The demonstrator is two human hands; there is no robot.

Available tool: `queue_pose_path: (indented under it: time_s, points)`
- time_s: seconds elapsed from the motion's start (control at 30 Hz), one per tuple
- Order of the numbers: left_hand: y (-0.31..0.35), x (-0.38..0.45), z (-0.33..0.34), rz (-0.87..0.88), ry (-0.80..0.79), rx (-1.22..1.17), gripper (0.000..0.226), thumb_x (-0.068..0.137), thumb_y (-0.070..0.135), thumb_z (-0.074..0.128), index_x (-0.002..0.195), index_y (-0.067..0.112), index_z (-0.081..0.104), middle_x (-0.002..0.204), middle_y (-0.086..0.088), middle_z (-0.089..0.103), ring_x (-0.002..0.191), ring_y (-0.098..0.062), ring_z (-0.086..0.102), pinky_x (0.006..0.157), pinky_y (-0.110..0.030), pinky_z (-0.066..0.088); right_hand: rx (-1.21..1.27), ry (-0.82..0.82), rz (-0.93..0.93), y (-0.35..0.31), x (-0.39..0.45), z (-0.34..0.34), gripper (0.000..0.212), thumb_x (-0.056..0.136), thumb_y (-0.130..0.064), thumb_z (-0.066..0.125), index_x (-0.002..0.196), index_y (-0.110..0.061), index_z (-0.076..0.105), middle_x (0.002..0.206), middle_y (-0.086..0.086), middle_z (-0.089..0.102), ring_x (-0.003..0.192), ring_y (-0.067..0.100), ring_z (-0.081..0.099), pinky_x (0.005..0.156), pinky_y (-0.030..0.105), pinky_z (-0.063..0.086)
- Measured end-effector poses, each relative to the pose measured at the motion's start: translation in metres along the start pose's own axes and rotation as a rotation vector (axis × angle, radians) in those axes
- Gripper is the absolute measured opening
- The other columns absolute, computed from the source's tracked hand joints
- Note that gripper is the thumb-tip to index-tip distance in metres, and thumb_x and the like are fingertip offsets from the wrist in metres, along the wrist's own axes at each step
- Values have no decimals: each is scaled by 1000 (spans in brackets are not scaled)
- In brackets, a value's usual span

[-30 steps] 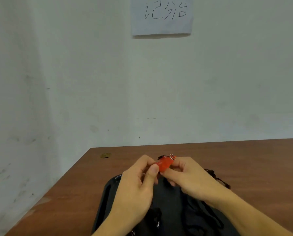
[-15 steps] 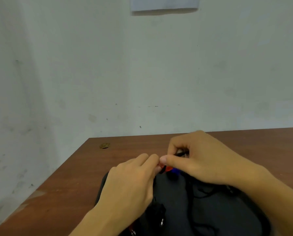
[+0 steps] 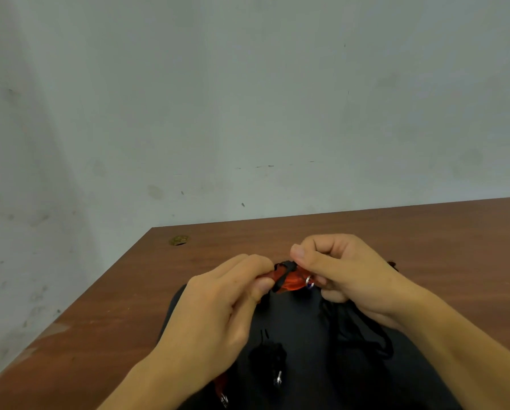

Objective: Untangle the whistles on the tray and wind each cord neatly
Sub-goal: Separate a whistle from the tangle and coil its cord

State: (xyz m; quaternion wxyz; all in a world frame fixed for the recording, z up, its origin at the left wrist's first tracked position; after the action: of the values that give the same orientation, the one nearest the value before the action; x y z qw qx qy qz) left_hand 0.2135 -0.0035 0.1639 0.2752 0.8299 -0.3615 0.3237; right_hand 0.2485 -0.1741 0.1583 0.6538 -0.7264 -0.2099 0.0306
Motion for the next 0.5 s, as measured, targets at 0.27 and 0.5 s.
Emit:
queue_pose_path:
  time_s: [0.27, 0.5]
  points:
    - [5, 1, 4, -67, 33, -247, 15, 99, 31, 47, 101, 28, 62, 72, 24, 59, 59, 0, 57, 54, -15, 43, 187, -13, -24, 4, 2, 9, 34, 77, -47, 67, 53, -24, 59, 54, -6, 44, 47, 8, 24, 43, 20, 19]
    - [-7, 1, 2, -256, 112, -434, 19, 98, 23, 49, 101, 14, 65, 78, 1, 68, 44, -12, 51, 45, -24, 46, -52, 111, -146, 11, -2, 11, 25, 91, -36, 61, 77, -18, 70, 60, -7, 55, 48, 4, 42, 48, 14, 35]
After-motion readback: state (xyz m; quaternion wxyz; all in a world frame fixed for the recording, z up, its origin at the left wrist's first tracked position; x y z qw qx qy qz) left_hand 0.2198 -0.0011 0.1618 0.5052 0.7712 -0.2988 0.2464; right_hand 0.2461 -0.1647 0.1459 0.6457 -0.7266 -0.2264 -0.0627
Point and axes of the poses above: each hand's wrist, its own x-axis towards the middle knuckle, its own z-axis out of the palm, y = z × x, the point moved 5 cm from there along x, towards the middle knuckle
